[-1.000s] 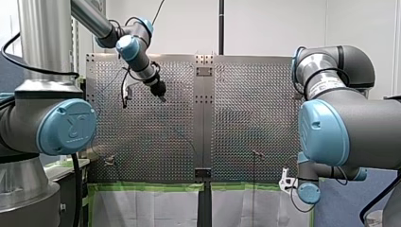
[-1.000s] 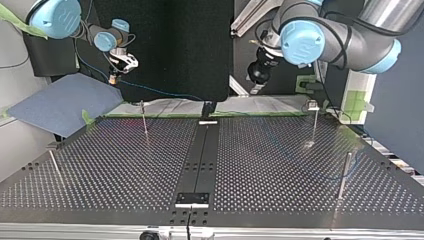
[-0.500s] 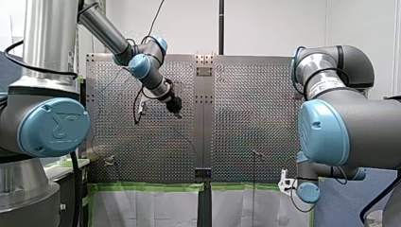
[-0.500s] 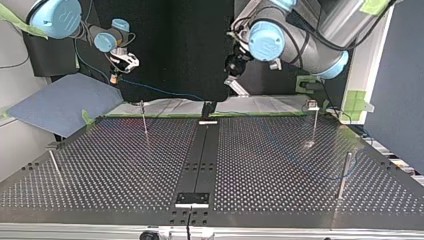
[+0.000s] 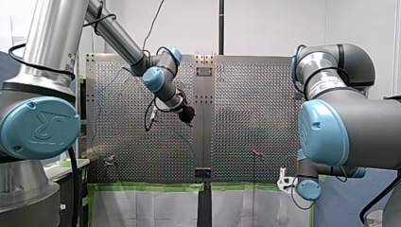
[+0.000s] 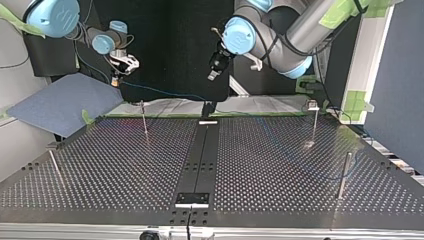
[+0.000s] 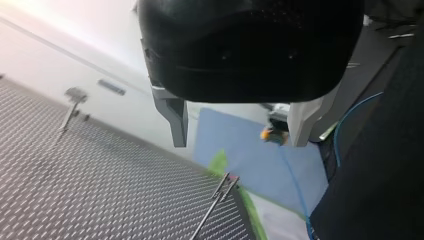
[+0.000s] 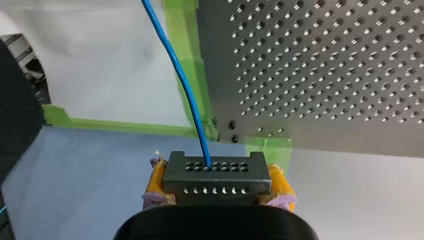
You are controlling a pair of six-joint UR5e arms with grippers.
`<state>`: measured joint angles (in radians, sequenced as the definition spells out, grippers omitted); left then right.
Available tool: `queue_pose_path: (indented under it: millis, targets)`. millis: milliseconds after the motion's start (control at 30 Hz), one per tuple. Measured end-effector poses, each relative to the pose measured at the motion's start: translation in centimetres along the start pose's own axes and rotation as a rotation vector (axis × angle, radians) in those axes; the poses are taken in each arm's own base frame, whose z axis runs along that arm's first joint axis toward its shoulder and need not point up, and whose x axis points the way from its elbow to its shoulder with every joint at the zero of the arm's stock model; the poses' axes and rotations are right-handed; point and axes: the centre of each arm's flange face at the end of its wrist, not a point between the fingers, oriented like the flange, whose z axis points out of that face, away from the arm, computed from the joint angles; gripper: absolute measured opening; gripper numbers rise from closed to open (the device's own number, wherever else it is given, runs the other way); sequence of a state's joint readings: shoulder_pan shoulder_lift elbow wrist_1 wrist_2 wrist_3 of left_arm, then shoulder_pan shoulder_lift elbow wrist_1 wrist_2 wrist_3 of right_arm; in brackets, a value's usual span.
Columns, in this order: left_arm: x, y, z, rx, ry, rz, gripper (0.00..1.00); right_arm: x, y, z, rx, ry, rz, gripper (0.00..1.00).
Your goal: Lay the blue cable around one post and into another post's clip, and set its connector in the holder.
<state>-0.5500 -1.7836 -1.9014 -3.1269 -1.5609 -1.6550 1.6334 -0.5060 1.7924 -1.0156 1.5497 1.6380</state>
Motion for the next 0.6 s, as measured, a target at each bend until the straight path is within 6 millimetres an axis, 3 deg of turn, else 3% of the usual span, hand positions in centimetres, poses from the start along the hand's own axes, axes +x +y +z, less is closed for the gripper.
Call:
queue_pose_path:
  millis: [267,600]
  targets:
    - [-0.1,-1.9,2.9,-0.001,-0.052,0.095,1.00,1.3,-0.5,0.3,0.056,0.012,-0.011,0.00]
    - [-0.8,-0.9,7.0,-0.089,-0.118,0.169,1.00,1.2,-1.4,0.1,0.134,0.001,-0.027,0.00]
